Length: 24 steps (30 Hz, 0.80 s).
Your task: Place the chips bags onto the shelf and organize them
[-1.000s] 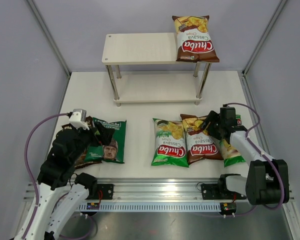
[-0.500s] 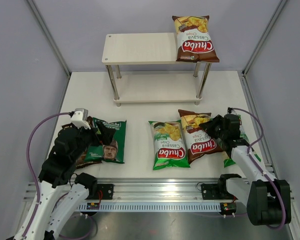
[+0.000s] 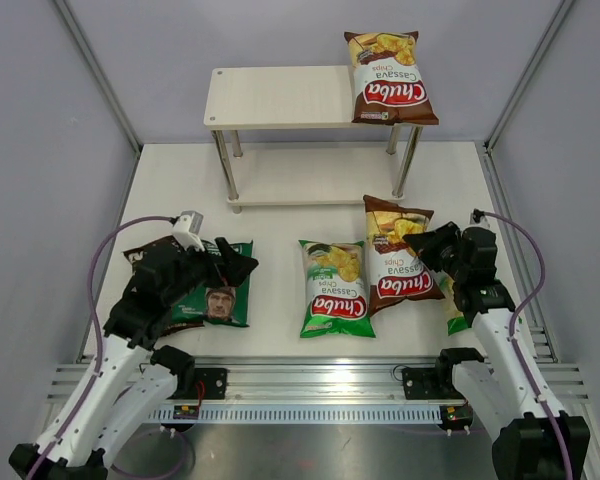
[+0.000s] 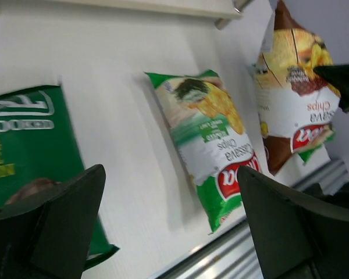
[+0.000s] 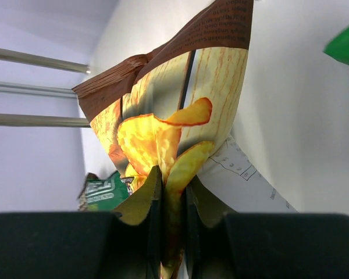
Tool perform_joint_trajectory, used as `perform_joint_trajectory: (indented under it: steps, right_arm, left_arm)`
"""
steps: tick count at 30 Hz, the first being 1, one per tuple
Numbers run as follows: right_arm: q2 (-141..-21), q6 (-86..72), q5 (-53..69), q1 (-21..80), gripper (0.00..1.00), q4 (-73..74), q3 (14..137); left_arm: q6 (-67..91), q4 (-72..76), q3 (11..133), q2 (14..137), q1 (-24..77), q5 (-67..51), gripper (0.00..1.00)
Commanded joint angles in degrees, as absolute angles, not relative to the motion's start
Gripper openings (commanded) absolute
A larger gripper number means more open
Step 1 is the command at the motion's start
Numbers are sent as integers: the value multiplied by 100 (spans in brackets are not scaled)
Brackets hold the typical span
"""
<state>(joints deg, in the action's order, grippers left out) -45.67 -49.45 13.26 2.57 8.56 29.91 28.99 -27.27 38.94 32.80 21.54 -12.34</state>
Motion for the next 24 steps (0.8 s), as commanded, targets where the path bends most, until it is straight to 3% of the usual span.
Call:
perform_joint_trajectory:
  steps: [1, 6, 12, 15, 24]
  right_arm:
    - [-4342, -5378, 1608, 255, 5, 800, 3593]
    - [-4079, -6107, 2003, 264, 5, 502, 3665]
    - [-3587, -7697, 2154, 272, 5, -360, 3218]
    - [-3235, -8287, 1934, 273, 4, -440, 3164]
    - [-2778, -9184, 1802, 281, 4, -369, 3427]
  left_arm:
    - [3559, -926, 3499, 3497, 2547, -2145, 99]
    - [3560, 760, 3349, 4068, 3828, -1662, 99]
    - [3042, 1773, 3594, 5158, 5279, -258, 99]
    - [2892, 2153, 3647, 5615, 5651, 156, 99]
    - [2663, 3777, 3788, 6530, 6117, -333, 99]
